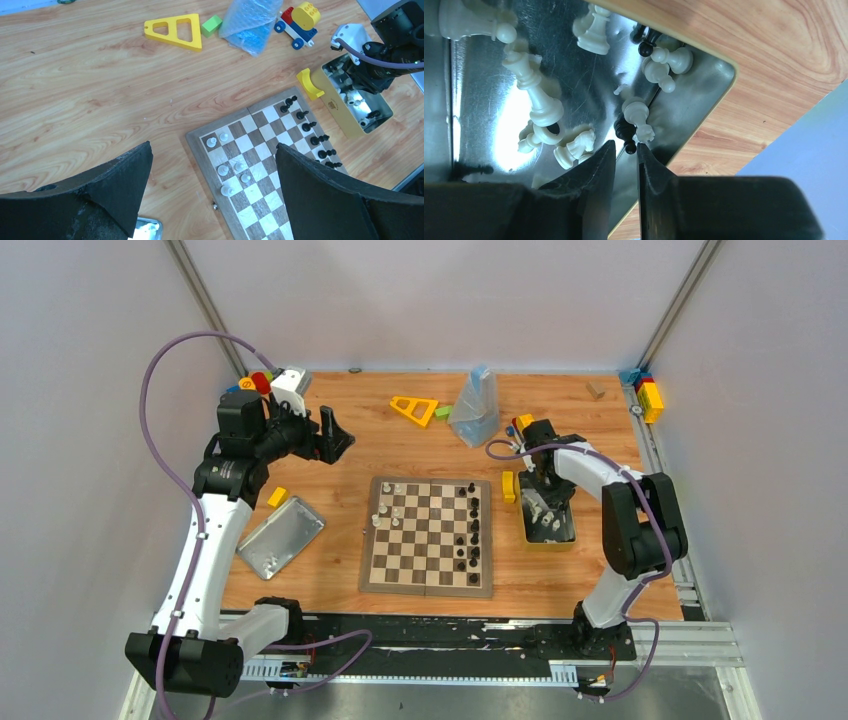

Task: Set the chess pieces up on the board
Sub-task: Pick up the chess piece from the storage box.

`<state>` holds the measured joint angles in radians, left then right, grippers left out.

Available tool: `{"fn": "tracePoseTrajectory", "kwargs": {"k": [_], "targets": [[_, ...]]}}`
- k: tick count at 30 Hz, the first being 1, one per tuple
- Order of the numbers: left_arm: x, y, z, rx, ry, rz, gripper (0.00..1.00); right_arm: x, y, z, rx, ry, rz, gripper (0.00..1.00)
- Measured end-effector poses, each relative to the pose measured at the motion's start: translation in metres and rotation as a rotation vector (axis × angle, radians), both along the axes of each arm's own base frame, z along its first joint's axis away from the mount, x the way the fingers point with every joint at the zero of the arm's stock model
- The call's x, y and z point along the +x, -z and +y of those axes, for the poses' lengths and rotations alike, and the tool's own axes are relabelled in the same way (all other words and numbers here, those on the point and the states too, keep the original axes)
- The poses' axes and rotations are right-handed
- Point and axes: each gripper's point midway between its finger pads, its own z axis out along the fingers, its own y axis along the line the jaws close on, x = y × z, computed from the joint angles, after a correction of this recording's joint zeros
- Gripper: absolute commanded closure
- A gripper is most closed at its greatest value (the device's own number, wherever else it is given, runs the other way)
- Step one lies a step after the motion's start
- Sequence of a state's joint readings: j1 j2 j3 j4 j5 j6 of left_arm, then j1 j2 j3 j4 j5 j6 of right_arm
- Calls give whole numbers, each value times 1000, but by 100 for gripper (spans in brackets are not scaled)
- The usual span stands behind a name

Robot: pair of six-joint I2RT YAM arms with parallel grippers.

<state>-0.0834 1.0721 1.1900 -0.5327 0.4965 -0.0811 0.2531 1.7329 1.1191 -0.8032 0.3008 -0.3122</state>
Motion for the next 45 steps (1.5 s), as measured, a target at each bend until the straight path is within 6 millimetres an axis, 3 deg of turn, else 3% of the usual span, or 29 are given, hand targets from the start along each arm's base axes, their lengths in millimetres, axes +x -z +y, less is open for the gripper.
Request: {"fn": "tracePoseTrajectory", "kwargs": {"k": [10,21,27,31,35,40,45], "targets": [[0,0,0,0,0,0,0,-2,9,-1,-12,0,31,81],[0,0,0,0,0,0,0,-3,10,1,-1,3,33,97],[0,0,0,0,0,0,0,-2,5,12,61,6,38,100],[0,0,0,0,0,0,0,3,-15,26,141,-3,10,100],[0,0,0,0,-1,0,0,15,-52,49,234,-46,-68,100],[1,1,2,5,-10,0,0,22,-90,101,346,-177,-138,100],[3,2,6,15,-36,1,0,18,-109,158,441,-320,-141,100]]}}
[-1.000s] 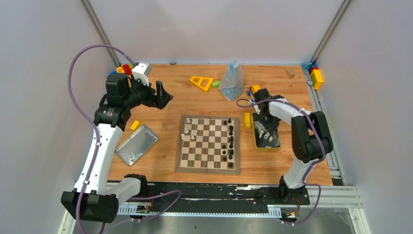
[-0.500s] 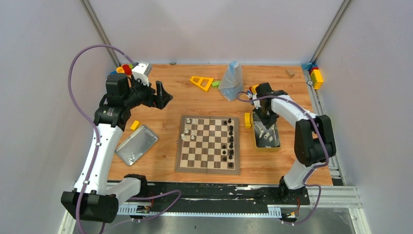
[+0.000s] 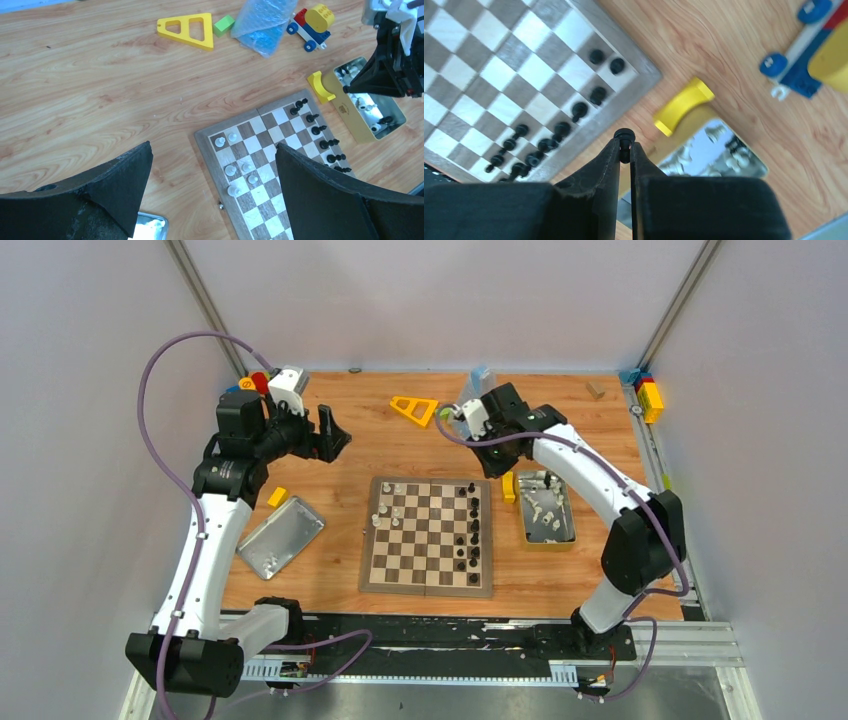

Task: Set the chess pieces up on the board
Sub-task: Pick up the chess piece from the storage box, then place the chess piece on the chessboard.

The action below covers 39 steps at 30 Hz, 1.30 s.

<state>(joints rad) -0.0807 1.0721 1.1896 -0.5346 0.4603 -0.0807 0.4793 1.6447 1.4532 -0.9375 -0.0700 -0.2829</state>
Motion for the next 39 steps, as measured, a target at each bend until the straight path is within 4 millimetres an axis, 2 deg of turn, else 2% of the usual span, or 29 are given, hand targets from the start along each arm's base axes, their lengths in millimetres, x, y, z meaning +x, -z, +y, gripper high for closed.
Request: {"fn": "tracePoseTrajectory", "kwargs": {"k": [4,7,10,13,17,30,39], "targets": [[2,0,5,9,-25,-2,0,-2,5,41,17,-100,13,100],[1,-1,7,12,-34,-7,0,-5,23,63,-4,-152,50,100],[0,-3,9,13,-40,-12,0,-10,44,74,-32,-182,93,100],[-1,-4,9,14,-43,-16,0,-14,60,77,-57,-196,128,100],[-1,-4,9,14,-43,-16,0,-13,70,77,-71,-199,144,100],[-1,-4,9,15,-43,-16,0,-10,89,76,-99,-205,167,100],[-1,-4,9,15,-43,-16,0,-9,91,77,-102,-206,163,99]]}}
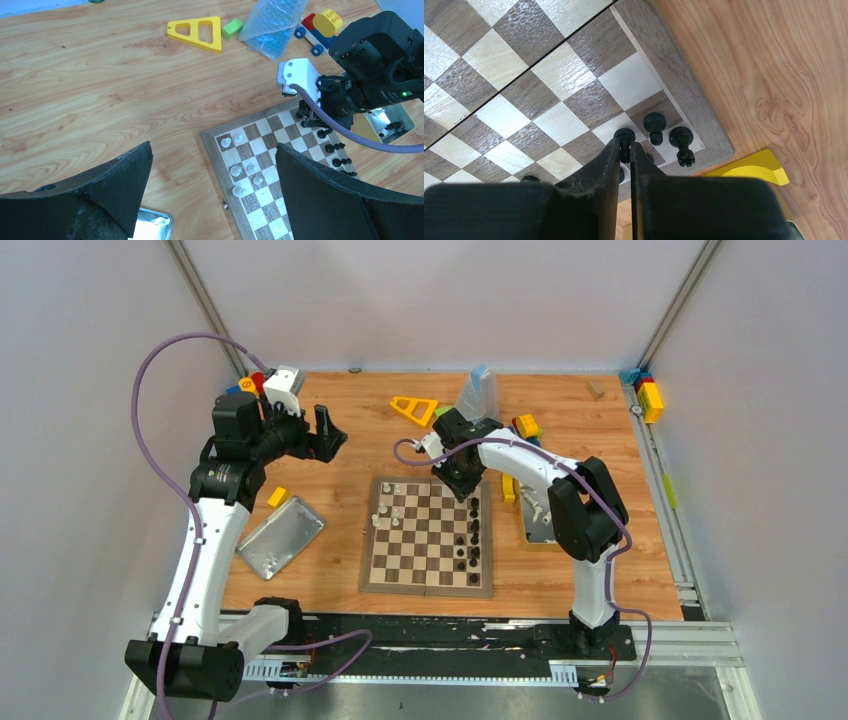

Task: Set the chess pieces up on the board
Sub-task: Place the chess piece on the chessboard.

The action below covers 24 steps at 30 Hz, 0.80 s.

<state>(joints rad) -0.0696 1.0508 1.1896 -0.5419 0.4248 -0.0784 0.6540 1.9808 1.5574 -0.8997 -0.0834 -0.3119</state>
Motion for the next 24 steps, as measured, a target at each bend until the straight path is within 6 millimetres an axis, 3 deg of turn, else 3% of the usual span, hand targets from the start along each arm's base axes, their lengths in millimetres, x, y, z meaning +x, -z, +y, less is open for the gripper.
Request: {"fn": "tracePoseTrajectory", "kwargs": {"k": [24], "targets": [[0,0,0,-1,2,0,0,-4,2,1,-33,-28,-12,96]]}}
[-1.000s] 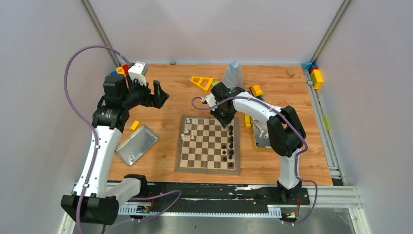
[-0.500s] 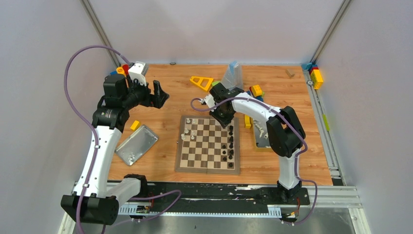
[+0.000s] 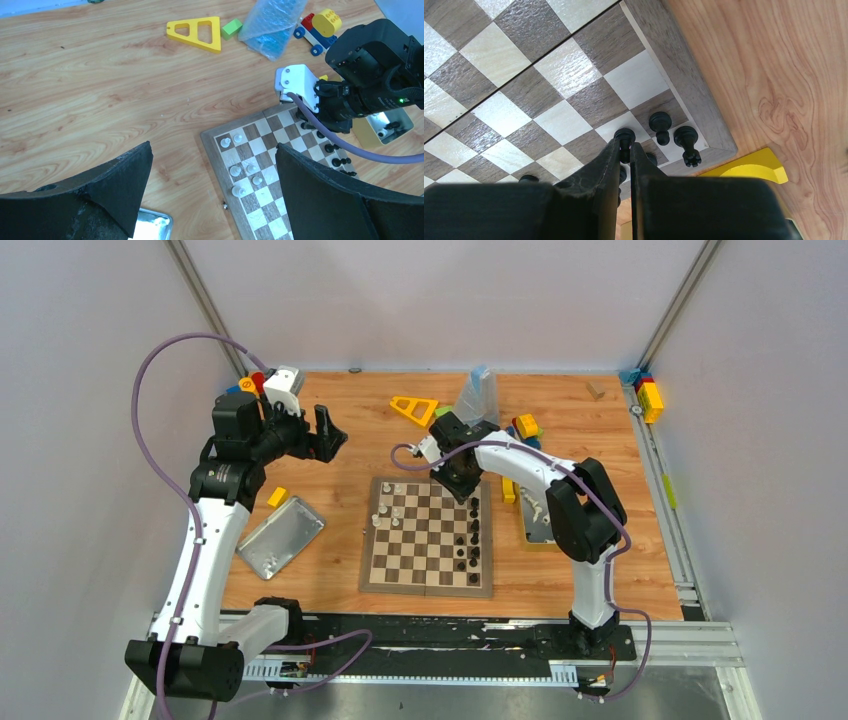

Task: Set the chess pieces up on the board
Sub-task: Place the chess piece on the chessboard.

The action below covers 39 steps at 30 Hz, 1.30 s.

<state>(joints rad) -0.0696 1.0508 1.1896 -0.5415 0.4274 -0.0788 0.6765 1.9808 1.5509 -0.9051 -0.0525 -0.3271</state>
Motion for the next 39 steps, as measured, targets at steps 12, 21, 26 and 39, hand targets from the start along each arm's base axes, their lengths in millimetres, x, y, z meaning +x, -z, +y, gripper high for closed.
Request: {"fn": "tracePoseTrajectory", "kwargs": {"k": [12,21,26,39], "targets": [[0,0,0,0,0,-1,0,-3,2,1,-7,-7,7,78],[0,0,0,0,0,-1,0,-5,3,0,-15,-12,12,66],[0,0,0,2,1,-1,0,-5,2,1,-11,-9,12,64],[0,0,1,5,1,-3,0,21,-110,-63,246,201,-199,54]]}}
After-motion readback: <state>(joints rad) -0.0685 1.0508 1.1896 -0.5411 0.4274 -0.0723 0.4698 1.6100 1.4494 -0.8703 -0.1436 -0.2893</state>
